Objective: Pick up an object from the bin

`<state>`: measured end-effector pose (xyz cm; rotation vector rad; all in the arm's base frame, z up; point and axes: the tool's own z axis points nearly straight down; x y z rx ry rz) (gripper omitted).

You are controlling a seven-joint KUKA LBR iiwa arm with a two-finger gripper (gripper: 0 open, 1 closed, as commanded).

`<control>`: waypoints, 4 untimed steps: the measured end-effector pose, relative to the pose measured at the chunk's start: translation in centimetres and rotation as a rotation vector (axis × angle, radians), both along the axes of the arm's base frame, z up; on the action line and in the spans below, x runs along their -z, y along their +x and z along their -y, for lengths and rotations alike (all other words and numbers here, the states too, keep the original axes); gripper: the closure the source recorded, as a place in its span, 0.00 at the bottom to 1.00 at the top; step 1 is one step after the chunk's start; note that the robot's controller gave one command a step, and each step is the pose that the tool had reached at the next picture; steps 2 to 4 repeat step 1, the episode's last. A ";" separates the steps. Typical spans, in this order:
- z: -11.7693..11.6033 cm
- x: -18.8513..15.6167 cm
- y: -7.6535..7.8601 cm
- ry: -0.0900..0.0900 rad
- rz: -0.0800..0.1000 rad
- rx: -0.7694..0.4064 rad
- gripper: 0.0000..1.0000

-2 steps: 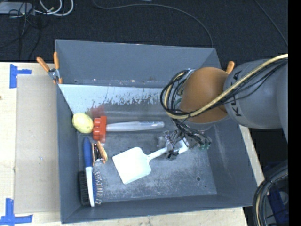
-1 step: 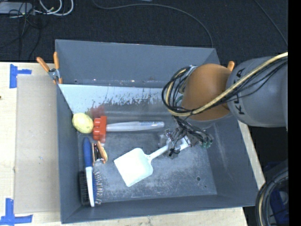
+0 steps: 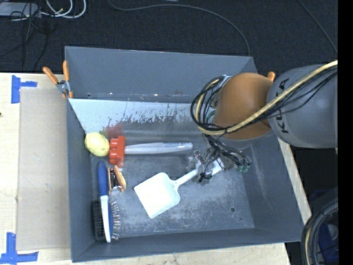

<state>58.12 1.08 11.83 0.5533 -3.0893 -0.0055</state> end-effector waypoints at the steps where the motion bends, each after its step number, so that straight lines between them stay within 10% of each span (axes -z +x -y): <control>1: 0.0 -0.4 0.0 0.000 0.000 0.000 1.00; 4: 0.0 -0.4 0.0 0.000 0.000 0.000 1.00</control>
Offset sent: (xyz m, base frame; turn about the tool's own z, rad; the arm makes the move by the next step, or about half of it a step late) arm 0.0001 -0.0001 0.0394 0.0000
